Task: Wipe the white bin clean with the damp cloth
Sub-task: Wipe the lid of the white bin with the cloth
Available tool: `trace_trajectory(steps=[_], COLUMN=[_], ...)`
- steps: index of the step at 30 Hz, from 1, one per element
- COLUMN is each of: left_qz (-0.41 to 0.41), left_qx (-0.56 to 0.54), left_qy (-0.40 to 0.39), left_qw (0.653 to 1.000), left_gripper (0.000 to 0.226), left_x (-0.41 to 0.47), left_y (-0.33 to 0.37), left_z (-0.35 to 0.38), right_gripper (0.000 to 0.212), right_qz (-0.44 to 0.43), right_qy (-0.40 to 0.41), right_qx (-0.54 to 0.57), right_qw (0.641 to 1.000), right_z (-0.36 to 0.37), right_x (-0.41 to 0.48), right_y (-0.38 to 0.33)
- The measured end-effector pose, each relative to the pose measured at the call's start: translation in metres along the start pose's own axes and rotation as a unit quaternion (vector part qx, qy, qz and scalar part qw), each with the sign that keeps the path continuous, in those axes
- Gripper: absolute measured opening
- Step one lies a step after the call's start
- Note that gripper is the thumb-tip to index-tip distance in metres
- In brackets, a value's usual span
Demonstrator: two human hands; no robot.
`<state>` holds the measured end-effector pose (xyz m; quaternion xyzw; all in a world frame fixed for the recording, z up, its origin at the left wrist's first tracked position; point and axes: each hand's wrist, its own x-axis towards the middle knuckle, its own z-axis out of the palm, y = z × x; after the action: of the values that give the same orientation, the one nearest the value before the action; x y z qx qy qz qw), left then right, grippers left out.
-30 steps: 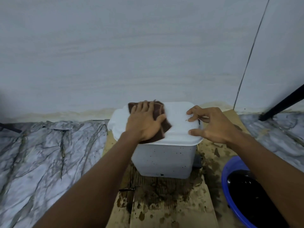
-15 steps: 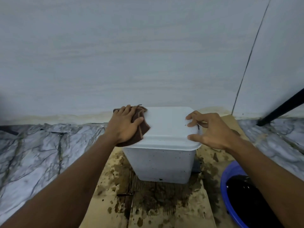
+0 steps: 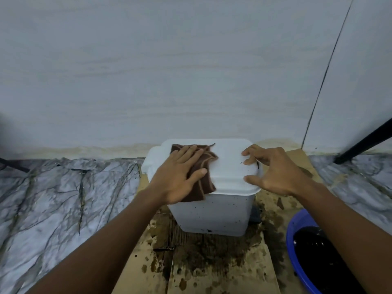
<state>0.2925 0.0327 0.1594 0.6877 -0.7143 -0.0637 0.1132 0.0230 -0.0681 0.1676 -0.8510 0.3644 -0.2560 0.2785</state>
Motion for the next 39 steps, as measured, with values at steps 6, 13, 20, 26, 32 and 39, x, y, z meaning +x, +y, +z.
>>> trace_trajectory(steps=[6,13,20,26,32,39], left_qz=[-0.071,-0.025,-0.071,-0.191,-0.089,-0.132], left_qx=[0.013,0.033,0.002,0.039,0.052,0.027], left_qy=[0.007,0.018,0.059,0.059,0.012,0.036], left_qw=[0.997,0.999,0.996,0.979,0.995,0.990], left_gripper=[0.084,0.063,0.079,0.072,0.071,0.069], left_x=[0.023,0.017,0.001,0.024,0.042,0.018], left_y=[-0.029,0.000,-0.040,-0.036,0.030,-0.008], left_z=[-0.002,0.004,0.001,-0.001,0.009,-0.003], right_gripper=[0.058,0.060,0.056,0.055,0.051,0.051], right_qz=[-0.011,0.009,0.029,0.032,0.041,0.052], right_qy=[0.016,0.012,0.021,0.029,0.027,0.016], right_qx=[-0.088,-0.115,-0.074,-0.068,-0.066,-0.023], right_qw=[0.996,0.993,0.997,0.997,0.997,0.998], right_z=[0.006,0.005,0.005,0.010,0.007,0.005], right_x=[-0.005,-0.001,-0.002,0.001,0.003,0.003], right_y=[-0.007,-0.014,-0.014,-0.013,-0.012,-0.015])
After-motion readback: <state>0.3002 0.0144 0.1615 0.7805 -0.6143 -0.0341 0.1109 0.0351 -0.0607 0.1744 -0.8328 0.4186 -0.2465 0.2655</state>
